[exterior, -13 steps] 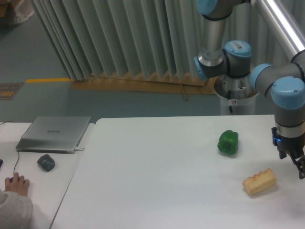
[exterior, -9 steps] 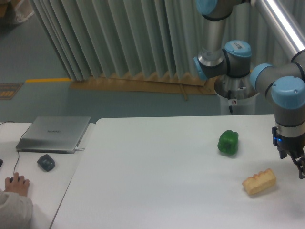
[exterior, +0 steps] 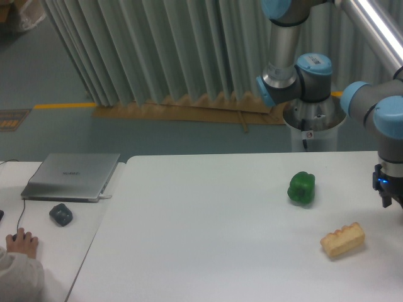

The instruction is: Place the yellow pepper on the table

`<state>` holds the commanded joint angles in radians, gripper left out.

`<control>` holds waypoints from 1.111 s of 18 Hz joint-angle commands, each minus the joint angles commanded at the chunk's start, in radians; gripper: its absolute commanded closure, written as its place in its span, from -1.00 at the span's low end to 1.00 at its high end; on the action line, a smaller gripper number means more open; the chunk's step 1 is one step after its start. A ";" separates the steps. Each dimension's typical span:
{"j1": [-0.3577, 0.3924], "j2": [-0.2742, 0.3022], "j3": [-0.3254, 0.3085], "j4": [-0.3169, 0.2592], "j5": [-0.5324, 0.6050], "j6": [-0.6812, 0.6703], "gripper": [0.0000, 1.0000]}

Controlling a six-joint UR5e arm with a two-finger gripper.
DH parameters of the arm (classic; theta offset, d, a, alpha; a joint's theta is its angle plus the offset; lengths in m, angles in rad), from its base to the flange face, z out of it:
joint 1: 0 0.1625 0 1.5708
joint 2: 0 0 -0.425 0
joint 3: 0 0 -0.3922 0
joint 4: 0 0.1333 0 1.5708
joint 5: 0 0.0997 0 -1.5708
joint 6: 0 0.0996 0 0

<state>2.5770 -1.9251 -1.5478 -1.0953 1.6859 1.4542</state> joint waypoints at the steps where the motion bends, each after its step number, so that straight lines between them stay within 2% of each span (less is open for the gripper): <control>1: 0.012 0.002 0.000 0.000 -0.005 0.000 -1.00; 3: 0.031 -0.002 0.000 0.014 -0.005 0.005 -1.00; 6: 0.106 0.009 0.000 0.020 -0.008 0.153 -1.00; 13: 0.193 0.008 -0.021 0.015 -0.025 0.414 -1.00; 18: 0.264 -0.017 0.011 0.021 -0.029 0.420 -1.00; 20: 0.270 -0.035 0.029 0.023 -0.029 0.420 -1.00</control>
<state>2.8471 -1.9603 -1.5187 -1.0723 1.6567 1.8745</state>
